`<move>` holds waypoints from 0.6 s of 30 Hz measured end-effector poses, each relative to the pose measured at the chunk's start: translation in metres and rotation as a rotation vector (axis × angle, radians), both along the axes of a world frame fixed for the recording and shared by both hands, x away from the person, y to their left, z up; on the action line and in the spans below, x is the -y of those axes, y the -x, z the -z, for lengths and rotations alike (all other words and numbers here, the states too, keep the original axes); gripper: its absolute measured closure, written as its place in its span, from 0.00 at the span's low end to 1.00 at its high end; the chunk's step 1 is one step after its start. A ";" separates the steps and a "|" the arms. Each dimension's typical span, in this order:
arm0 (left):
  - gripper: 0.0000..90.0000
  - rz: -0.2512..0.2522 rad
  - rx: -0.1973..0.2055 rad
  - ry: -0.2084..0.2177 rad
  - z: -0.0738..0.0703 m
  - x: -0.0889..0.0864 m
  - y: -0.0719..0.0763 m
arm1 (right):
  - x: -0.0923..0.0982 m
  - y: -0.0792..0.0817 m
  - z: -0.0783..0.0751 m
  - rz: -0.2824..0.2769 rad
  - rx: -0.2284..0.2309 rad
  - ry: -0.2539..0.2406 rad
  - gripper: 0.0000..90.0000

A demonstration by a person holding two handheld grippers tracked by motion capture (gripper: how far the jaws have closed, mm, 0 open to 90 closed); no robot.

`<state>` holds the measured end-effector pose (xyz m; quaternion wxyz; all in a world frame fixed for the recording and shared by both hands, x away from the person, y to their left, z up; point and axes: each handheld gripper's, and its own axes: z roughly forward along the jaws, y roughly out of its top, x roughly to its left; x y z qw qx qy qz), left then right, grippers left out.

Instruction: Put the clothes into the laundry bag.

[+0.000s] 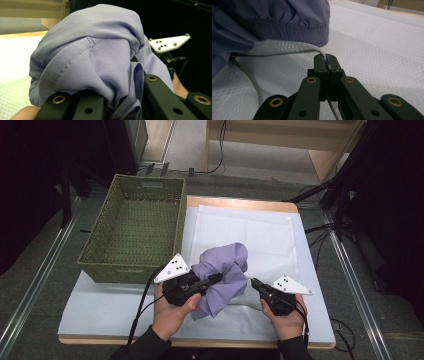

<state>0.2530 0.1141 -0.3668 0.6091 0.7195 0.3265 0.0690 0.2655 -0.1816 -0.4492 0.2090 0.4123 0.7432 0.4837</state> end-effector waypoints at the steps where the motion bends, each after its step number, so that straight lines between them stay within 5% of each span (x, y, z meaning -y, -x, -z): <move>1: 0.88 0.002 -0.002 0.005 0.001 -0.001 0.003 | 0.000 0.000 0.000 0.000 -0.001 0.000 1.00; 10: 0.88 0.036 0.003 0.014 0.011 -0.012 0.020 | 0.001 -0.002 0.001 0.002 0.000 0.002 1.00; 18: 0.87 0.093 -0.043 -0.009 0.039 -0.019 0.025 | 0.003 -0.004 0.000 0.011 0.002 0.006 1.00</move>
